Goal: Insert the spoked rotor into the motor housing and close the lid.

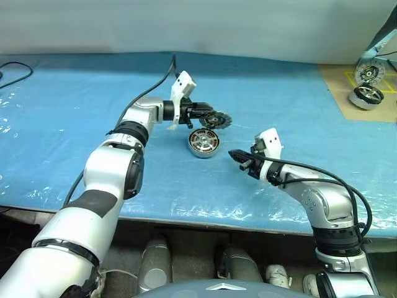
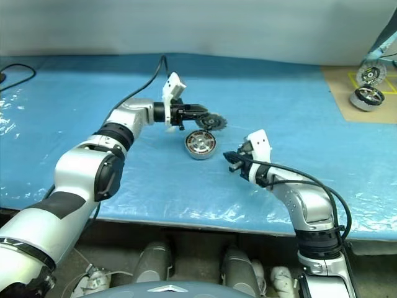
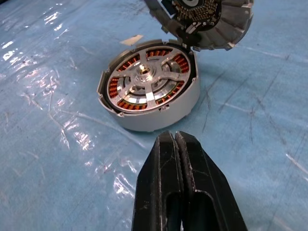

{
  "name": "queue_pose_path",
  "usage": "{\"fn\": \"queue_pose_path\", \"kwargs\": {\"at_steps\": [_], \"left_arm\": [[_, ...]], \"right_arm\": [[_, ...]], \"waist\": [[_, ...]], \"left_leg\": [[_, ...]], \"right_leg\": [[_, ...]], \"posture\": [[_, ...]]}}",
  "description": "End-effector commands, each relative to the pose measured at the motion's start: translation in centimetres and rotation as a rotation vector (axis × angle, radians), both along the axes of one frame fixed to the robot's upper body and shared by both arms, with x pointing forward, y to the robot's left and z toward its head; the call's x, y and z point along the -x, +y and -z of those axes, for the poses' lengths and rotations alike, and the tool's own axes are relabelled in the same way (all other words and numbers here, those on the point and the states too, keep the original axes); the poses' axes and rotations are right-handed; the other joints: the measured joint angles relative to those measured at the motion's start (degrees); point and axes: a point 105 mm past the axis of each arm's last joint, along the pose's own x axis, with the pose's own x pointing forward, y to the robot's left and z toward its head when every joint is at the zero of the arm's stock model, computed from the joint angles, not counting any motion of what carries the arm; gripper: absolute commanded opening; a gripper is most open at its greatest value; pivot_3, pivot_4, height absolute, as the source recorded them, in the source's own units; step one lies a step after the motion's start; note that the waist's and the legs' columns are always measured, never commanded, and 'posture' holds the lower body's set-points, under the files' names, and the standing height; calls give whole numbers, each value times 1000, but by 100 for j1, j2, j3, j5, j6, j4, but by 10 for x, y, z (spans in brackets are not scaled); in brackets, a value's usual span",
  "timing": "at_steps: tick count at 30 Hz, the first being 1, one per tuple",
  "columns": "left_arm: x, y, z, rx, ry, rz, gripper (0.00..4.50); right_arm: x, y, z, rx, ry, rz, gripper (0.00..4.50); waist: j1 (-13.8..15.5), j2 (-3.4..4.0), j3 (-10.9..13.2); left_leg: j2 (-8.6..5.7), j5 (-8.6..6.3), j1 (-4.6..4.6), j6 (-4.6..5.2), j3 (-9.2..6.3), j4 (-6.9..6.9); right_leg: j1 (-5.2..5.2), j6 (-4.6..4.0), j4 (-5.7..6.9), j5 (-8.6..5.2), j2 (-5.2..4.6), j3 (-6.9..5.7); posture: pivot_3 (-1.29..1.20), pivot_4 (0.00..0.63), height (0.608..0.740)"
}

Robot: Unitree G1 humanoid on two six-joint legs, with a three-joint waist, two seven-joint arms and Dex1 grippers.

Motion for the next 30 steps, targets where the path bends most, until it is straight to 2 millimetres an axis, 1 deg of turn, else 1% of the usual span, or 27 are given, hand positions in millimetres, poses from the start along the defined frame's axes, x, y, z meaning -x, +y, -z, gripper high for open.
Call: {"fn": "queue_pose_path", "kwargs": {"at_steps": [1, 4, 9, 11, 13, 17, 19, 22, 24, 26, 28, 30], "left_arm": [[7, 12, 8, -98, -28, 73, 1199], [12, 23, 24, -186, -33, 113, 1199], [17, 33, 36, -252, -35, 143, 1199], [22, 41, 49, -319, -41, 178, 1199], [25, 46, 53, -336, -33, 198, 1199], [26, 46, 41, -279, -43, 210, 1199], [26, 48, 37, -268, -64, 219, 1199], [29, 49, 11, -147, -88, 253, 1199], [32, 52, -3, -71, -95, 258, 1199], [42, 55, -9, -13, -85, 278, 1199], [53, 62, -6, 14, -62, 287, 1199], [60, 69, 0, 34, -37, 277, 1199]], "right_arm": [[-5, 1, -15, -18, -57, -16, 0], [-8, 0, -16, -13, -61, -22, 0], [-9, -7, -17, 2, -65, -22, 0], [-3, -16, -14, 54, -64, -38, 0], [2, -28, -14, 87, -61, -36, 0], [3, -52, -18, 118, -66, 14, 0], [3, -58, -19, 126, -70, 34, 0], [0, -66, -32, 104, -111, 71, 0], [-4, -65, -46, 65, -159, 86, 0], [-10, -61, -60, 20, -203, 99, 0], [-19, -53, -71, -10, -246, 108, 0], [-30, -45, -75, -43, -261, 119, 0]], "waist": [[0, 0, 0], [-10, 0, 0], [13, 1, 2], [27, 1, 2], [75, 1, 3], [107, 0, 5], [108, 0, 5], [111, 0, 7], [105, 2, 7], [88, 6, 7], [67, 19, 4], [58, 25, 3]], "left_leg": [[0, 0, 0, 0, 0, -1], [-4, 1, 0, 1, 3, -3], [-4, 3, -8, 6, 3, -3], [-6, 4, -9, 7, 3, -3], [-12, 4, -8, 8, 3, -5], [-10, 4, -8, 10, 6, -6], [-11, 6, -7, 12, 6, -5], [-10, 9, -7, 17, 7, -5], [-8, 9, -7, 19, 9, -6], [-6, 10, -10, 19, 10, -9], [-5, 10, -4, 19, 16, -13], [-2, 11, -4, 20, 23, -16]], "right_leg": [[0, 0, 0, 0, -6, -1], [0, 0, 0, 0, -17, -3], [-3, 0, 0, 0, -19, -10], [-3, -1, 0, 0, -22, -11], [-2, -1, -1, 0, -30, -11], [-3, 0, -2, 0, -30, -12], [-2, -1, -1, 0, -30, -12], [-3, -2, 3, -1, -30, -13], [-6, -4, 5, -2, -30, -13], [-17, -8, 14, -5, -30, -9], [-25, -19, 26, -11, -30, -4], [-29, -33, 34, -20, -28, -5]], "posture": [[0, 150, 740], [0, 150, 740], [0, 150, 740], [0, 150, 740], [0, 150, 740], [0, 150, 740], [0, 150, 740], [0, 150, 740], [0, 150, 740], [0, 150, 740], [0, 150, 740], [0, 150, 740]]}}
